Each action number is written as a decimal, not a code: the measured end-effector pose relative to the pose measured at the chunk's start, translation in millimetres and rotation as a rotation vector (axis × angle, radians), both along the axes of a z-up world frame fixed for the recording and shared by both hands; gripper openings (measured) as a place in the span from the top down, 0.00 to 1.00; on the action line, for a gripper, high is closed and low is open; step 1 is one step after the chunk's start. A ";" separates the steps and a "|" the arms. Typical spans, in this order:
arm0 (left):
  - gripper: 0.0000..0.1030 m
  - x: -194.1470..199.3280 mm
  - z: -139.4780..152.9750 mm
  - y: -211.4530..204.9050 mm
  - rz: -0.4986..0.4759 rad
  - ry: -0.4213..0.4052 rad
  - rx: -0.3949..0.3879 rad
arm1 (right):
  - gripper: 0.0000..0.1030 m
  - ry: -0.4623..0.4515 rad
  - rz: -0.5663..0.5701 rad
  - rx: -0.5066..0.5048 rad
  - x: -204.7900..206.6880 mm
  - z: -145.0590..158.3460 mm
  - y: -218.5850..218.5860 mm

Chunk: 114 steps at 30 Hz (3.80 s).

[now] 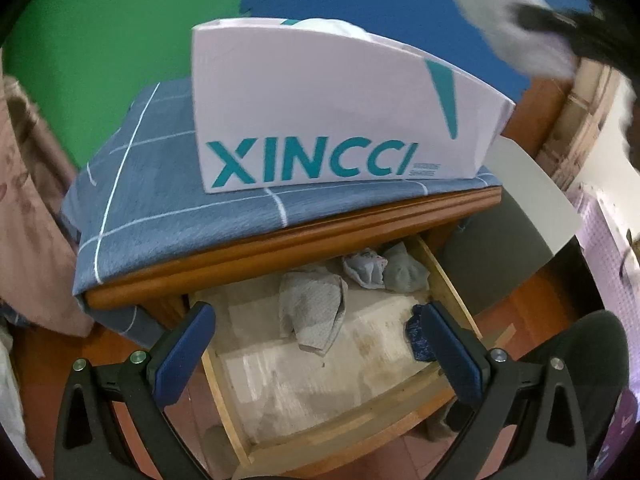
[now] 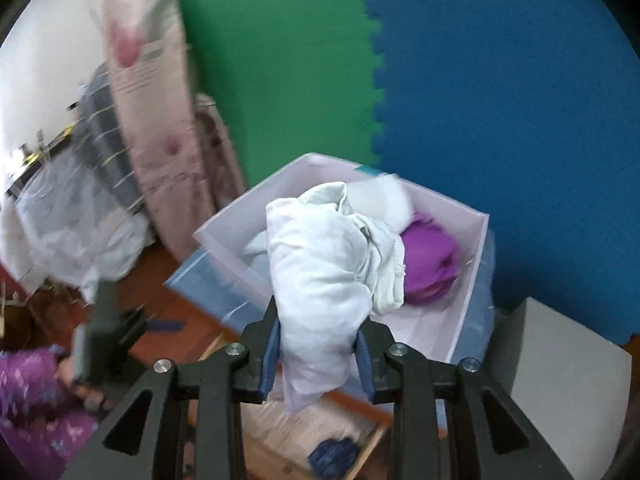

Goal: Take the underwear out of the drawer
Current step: 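Lift the pale blue cloth into the shoe box and open the right gripper, then withdraw the right tool from the shoe box, then lower the left gripper into the drawer and grasp the hexagon-print cloth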

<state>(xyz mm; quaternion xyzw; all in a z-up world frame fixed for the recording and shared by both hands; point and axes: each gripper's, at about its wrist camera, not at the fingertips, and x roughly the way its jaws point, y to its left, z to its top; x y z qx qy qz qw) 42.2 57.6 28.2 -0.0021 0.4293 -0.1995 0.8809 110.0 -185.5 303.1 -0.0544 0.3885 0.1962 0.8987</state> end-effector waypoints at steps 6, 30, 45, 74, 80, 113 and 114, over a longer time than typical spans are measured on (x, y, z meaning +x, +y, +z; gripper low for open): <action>0.01 -8.2 -0.5 -14.8 -0.055 -0.035 0.063 | 0.69 0.083 -0.070 0.012 73.9 -128.4 9.7; 0.01 -2.2 -6.9 -18.3 -0.022 -0.015 0.135 | 0.49 0.107 -0.125 -0.182 78.8 -199.7 36.0; 0.01 -3.0 -11.1 -24.6 -0.034 -0.020 0.177 | 0.38 -0.260 -0.174 0.090 -14.5 -132.3 18.1; 0.01 20.3 -103.3 -108.4 -0.182 0.179 0.530 | 0.35 0.067 -0.430 0.606 -147.6 -268.0 -99.4; 0.01 27.8 -141.7 -143.1 -0.267 0.133 0.745 | 0.35 0.076 -0.433 0.642 -155.7 -271.5 -110.6; 0.71 70.3 -203.2 -102.0 -0.424 0.222 0.695 | 0.35 0.203 -0.412 0.797 -143.9 -295.9 -116.0; 0.74 70.1 -200.4 -98.6 -0.421 0.223 0.678 | 0.35 0.201 -0.415 0.797 -144.4 -295.8 -116.4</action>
